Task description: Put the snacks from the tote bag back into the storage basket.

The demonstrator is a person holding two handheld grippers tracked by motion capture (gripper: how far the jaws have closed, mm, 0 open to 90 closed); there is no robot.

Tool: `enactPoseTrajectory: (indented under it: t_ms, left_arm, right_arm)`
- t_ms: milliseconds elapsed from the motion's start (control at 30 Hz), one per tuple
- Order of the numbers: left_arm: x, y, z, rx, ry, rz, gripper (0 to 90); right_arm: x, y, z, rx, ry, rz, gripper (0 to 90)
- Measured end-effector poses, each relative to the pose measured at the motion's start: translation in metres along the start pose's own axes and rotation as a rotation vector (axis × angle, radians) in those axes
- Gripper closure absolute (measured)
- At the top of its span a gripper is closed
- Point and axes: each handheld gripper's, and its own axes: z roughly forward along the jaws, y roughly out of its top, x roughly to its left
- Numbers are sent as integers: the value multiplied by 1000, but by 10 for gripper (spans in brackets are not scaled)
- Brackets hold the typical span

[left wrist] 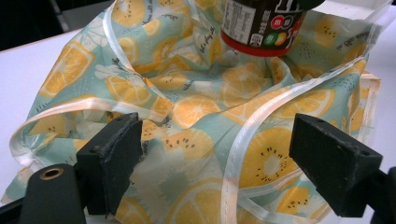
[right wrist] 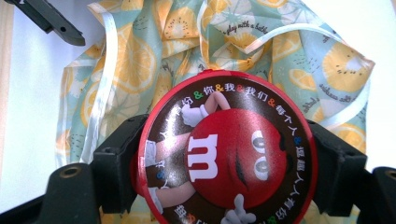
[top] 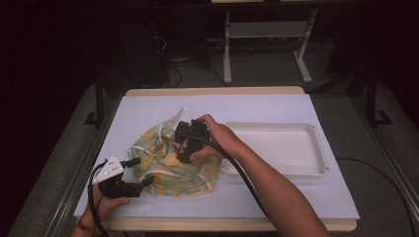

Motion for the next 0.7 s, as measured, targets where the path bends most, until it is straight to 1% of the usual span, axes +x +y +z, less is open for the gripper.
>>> enactPoseTrajectory:
  t_ms: [200, 267, 400, 500, 567, 700]
  left_arm:
    - [0, 0, -1, -9, 5, -6, 168]
    - [0, 0, -1, -6, 4, -5, 168]
    - [0, 0, 0, -4, 3, -5, 168]
    - [-1, 1, -1, -10, 10, -5, 168]
    - [-1, 1, -2, -17, 11, -6, 168]
    - [-1, 1, -1, -14, 12, -5, 168]
  right_arm:
    - [1, -1, -5, 10, 9, -2, 232]
    - [1, -1, -7, 11, 7, -10, 232]
    - [-1, -3, -13, 4, 18, -4, 233]
    - [-4, -7, -19, -8, 9, 4, 233]
    - [-5, -9, -24, 2, 3, 4, 233]
    - [-9, -17, -37, 2, -16, 13, 233]
